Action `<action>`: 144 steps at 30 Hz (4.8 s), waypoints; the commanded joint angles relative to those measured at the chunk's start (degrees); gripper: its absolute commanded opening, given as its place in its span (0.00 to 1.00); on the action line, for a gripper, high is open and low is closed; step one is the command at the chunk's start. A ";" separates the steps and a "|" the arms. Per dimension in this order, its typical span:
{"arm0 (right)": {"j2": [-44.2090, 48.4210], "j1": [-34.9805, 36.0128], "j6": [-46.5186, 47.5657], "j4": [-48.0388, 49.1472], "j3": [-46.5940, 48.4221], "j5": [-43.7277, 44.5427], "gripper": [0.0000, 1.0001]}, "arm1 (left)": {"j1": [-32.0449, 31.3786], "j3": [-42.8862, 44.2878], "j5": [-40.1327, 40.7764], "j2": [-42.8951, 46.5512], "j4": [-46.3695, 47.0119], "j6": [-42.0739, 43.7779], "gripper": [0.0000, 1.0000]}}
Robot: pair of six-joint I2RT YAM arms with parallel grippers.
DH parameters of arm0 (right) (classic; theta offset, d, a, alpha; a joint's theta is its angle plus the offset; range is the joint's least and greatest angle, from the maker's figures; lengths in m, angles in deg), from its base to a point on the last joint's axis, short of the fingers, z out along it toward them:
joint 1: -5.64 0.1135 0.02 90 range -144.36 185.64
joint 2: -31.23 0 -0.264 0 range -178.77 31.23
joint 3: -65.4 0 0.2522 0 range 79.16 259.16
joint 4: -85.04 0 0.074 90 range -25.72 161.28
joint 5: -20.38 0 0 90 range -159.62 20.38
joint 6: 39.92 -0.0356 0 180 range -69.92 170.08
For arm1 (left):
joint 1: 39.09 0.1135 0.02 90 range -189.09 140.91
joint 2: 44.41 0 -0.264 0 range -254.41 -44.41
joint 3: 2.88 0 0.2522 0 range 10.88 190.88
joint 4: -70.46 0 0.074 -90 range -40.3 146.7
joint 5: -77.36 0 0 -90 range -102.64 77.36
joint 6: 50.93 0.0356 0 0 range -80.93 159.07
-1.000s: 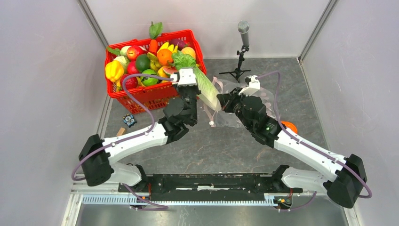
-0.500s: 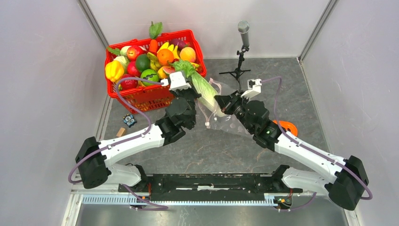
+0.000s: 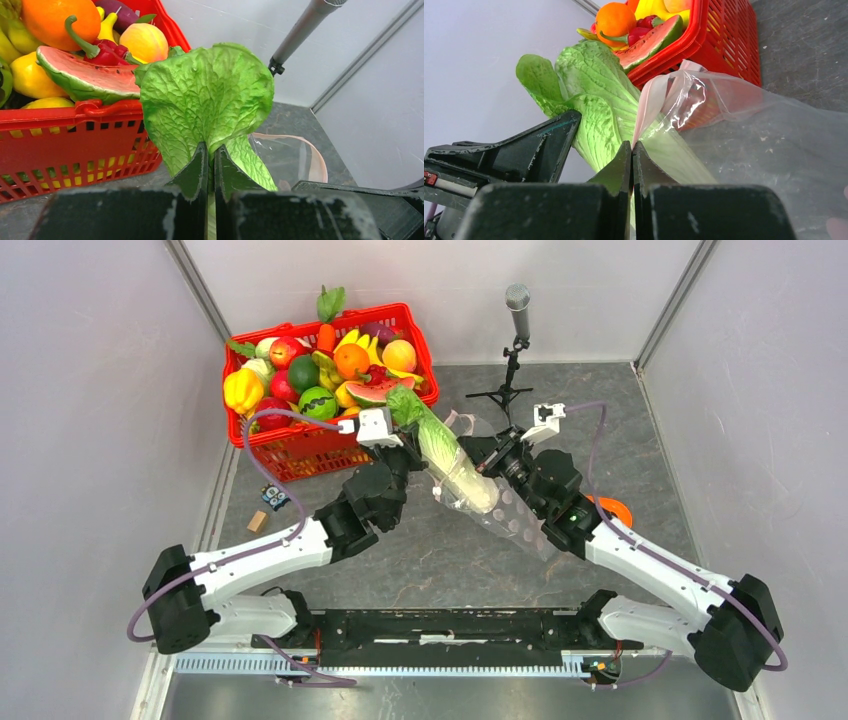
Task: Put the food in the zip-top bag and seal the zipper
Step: Place the fake vegetable in the zipper food storage bag, then adjust the zipper food storage bag at the center of the board.
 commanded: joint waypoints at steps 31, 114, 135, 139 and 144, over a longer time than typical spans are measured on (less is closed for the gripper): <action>9.03 -11.16 13.13 -2.86 2.58 -14.76 0.00 | 13.19 6.17 -37.83 16.00 -29.49 3.08 0.96; 8.54 -8.22 0.64 1.73 -7.17 -16.48 0.00 | 20.85 1.45 -73.23 -4.81 -11.15 -7.51 0.39; 8.29 -9.59 1.75 1.31 -7.27 -15.14 0.00 | 21.36 -5.65 -60.15 8.28 -22.52 -7.00 0.89; 8.69 -9.59 2.54 -0.02 -6.56 -14.64 0.00 | 21.28 -6.81 -63.45 5.66 -20.31 -9.23 0.79; 8.35 -9.59 2.54 0.66 -6.53 -15.75 0.00 | 21.27 -7.37 -64.04 1.85 -16.91 -9.94 0.81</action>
